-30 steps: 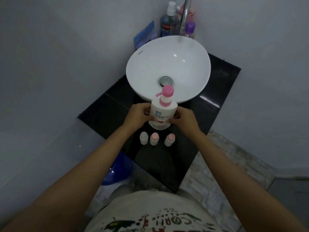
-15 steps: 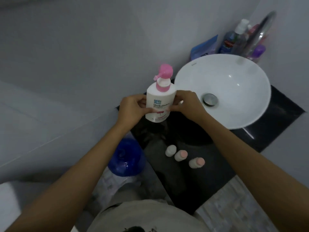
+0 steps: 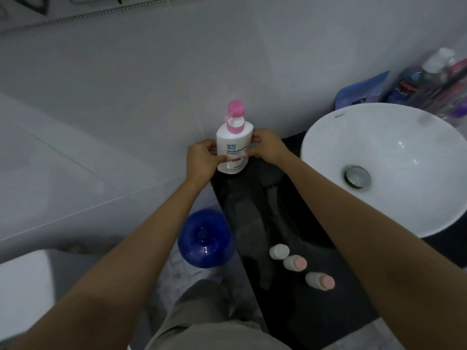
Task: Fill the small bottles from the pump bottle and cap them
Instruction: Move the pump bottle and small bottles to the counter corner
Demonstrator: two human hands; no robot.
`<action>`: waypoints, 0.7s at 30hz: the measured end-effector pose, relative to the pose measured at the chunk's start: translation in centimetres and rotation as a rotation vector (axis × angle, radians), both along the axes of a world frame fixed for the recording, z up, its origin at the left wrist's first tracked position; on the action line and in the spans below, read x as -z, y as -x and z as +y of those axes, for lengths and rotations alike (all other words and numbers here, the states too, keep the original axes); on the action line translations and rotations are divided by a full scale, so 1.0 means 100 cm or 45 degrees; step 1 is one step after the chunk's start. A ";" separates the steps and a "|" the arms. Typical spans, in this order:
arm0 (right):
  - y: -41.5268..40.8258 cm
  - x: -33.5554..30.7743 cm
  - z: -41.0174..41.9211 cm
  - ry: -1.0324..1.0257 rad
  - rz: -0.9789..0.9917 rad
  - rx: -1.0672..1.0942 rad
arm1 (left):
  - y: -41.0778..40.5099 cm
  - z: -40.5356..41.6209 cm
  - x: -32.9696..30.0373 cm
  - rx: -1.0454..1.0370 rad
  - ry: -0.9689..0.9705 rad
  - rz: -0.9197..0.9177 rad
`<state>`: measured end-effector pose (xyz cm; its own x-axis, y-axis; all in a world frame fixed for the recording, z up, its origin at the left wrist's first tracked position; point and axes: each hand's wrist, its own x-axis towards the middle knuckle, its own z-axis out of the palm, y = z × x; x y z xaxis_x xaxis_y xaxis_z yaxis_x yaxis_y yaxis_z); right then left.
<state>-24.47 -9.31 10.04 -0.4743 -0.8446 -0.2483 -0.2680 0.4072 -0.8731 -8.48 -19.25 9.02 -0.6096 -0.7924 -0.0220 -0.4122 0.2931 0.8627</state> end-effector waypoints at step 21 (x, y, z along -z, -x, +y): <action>-0.041 -0.038 0.125 -0.104 0.040 0.323 | -0.047 0.028 0.022 -0.229 0.021 0.077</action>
<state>-20.41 3.19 13.88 -0.6770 -0.6754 -0.2923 -0.1747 0.5334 -0.8276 -3.78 -16.44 6.77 -0.4580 -0.8886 0.0242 -0.4070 0.2338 0.8830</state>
